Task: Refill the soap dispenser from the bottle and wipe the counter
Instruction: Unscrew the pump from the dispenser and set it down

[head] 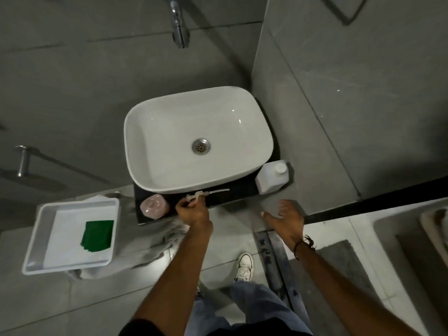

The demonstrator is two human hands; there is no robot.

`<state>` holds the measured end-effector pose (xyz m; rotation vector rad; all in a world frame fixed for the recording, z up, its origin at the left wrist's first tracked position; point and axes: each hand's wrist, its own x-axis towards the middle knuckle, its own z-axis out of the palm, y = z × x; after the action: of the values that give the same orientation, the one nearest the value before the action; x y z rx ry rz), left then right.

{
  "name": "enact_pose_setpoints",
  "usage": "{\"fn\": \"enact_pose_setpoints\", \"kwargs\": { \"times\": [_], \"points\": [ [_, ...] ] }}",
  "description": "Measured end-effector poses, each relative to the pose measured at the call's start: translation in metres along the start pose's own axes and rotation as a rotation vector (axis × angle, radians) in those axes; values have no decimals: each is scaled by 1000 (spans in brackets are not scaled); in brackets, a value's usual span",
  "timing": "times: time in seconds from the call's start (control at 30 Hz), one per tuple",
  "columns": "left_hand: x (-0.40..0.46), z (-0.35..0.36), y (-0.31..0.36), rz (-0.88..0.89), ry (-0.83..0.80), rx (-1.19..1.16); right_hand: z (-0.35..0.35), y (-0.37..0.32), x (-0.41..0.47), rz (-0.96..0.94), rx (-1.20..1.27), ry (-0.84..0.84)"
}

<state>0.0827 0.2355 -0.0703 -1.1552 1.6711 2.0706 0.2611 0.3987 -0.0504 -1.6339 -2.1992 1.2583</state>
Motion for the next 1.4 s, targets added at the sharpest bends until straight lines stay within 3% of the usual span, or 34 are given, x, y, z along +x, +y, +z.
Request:
{"fn": "enact_pose_setpoints", "kwargs": {
  "times": [0.27,0.53,0.6,0.67,0.73,0.8,0.9,1.0,1.1,1.2,1.4],
  "points": [
    [9,6,-25,87,85,199,-15,-28,29,-55,145,-8],
    [9,-5,-30,54,98,192,-14,-59,37,-227,181,-55],
    [-5,-6,-32,9,64,184,-14,-65,39,-221,209,-37],
    [-34,-4,-30,42,-85,269,-15,-70,39,-262,222,6],
    [-68,2,-20,297,-309,469,-17,-70,38,-309,186,32],
    [-100,12,2,709,-521,690,-21,-64,36,-320,127,-11],
    [-130,33,32,1226,-772,1044,-26,-59,34,-321,1,-269],
    [-125,48,37,1783,-821,1371,-35,-58,27,-421,-39,-397],
    [-112,49,35,1987,-763,1504,-43,-57,14,-490,-116,-367],
    [-117,43,27,1927,-640,1558,-44,-51,7,-494,-180,-409],
    [-144,24,24,1417,-449,1778,-37,-39,-4,-420,-341,-474]
  ]
}}
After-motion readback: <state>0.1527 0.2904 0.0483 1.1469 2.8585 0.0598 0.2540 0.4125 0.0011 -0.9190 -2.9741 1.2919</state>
